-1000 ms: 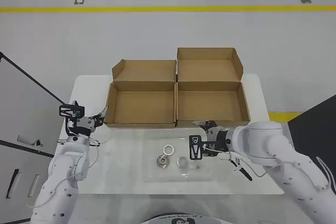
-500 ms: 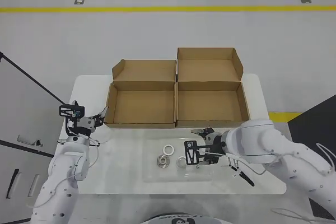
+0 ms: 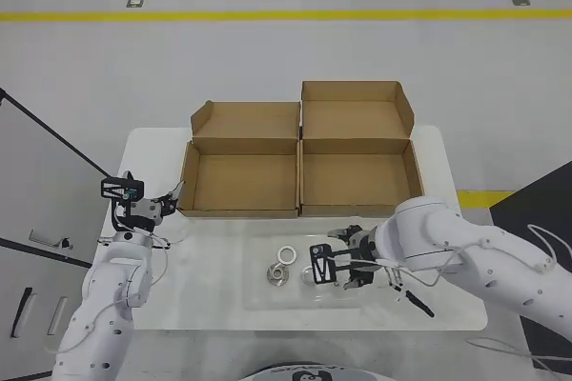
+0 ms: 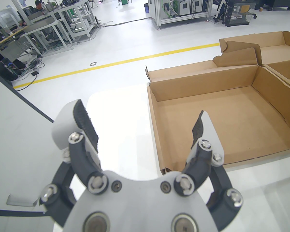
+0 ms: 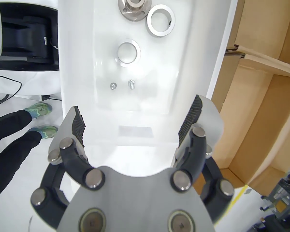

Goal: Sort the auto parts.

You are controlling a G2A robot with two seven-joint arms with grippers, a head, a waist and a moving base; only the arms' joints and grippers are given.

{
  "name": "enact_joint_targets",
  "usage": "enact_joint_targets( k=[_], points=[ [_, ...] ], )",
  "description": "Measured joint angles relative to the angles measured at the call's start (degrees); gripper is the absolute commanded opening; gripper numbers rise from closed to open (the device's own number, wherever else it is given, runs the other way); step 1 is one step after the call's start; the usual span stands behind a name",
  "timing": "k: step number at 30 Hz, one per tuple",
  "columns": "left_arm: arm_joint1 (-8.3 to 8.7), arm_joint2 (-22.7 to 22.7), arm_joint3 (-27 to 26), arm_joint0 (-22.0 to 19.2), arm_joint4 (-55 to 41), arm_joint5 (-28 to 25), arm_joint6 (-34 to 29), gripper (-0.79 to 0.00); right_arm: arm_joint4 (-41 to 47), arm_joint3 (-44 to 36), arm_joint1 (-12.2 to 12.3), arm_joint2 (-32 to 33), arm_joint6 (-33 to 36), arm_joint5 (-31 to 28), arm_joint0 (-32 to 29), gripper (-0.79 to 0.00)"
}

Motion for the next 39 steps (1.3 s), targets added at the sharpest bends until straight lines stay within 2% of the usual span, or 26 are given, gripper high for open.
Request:
enact_joint_targets(
  k=[9, 10, 12, 14, 17, 22, 39],
  points=[
    [0.00, 0.00, 0.00, 0.00, 0.00, 0.00, 0.00, 0.000, -2.40, 2.35, -0.84, -1.69, -1.79, 0.22, -0.76, -0.006],
    [0.00, 0.00, 0.00, 0.00, 0.00, 0.00, 0.00, 0.000, -2.81, 2.56, -0.95, -1.74, -2.29, 0.45, -0.99, -0.120],
    [0.00, 0.00, 0.00, 0.00, 0.00, 0.00, 0.00, 0.000, -3.49, 2.91, -1.12, -1.79, -3.16, 0.92, -1.35, -0.197],
    [0.00, 0.00, 0.00, 0.00, 0.00, 0.00, 0.00, 0.000, -4.00, 3.31, -1.31, -1.83, -4.04, 1.51, -1.78, -0.212],
    [0.00, 0.00, 0.00, 0.00, 0.00, 0.00, 0.00, 0.000, -5.08, 3.95, -1.54, -1.92, -4.91, 1.84, -2.32, -0.296],
    [0.00, 0.00, 0.00, 0.00, 0.00, 0.00, 0.00, 0.000, -7.56, 5.32, -1.83, -1.86, -6.75, 1.73, -3.17, -0.354],
    [0.00, 0.00, 0.00, 0.00, 0.00, 0.00, 0.00, 0.000, -8.11, 9.55, -3.02, -1.74, -8.79, 0.76, -5.01, -0.400]
  ],
)
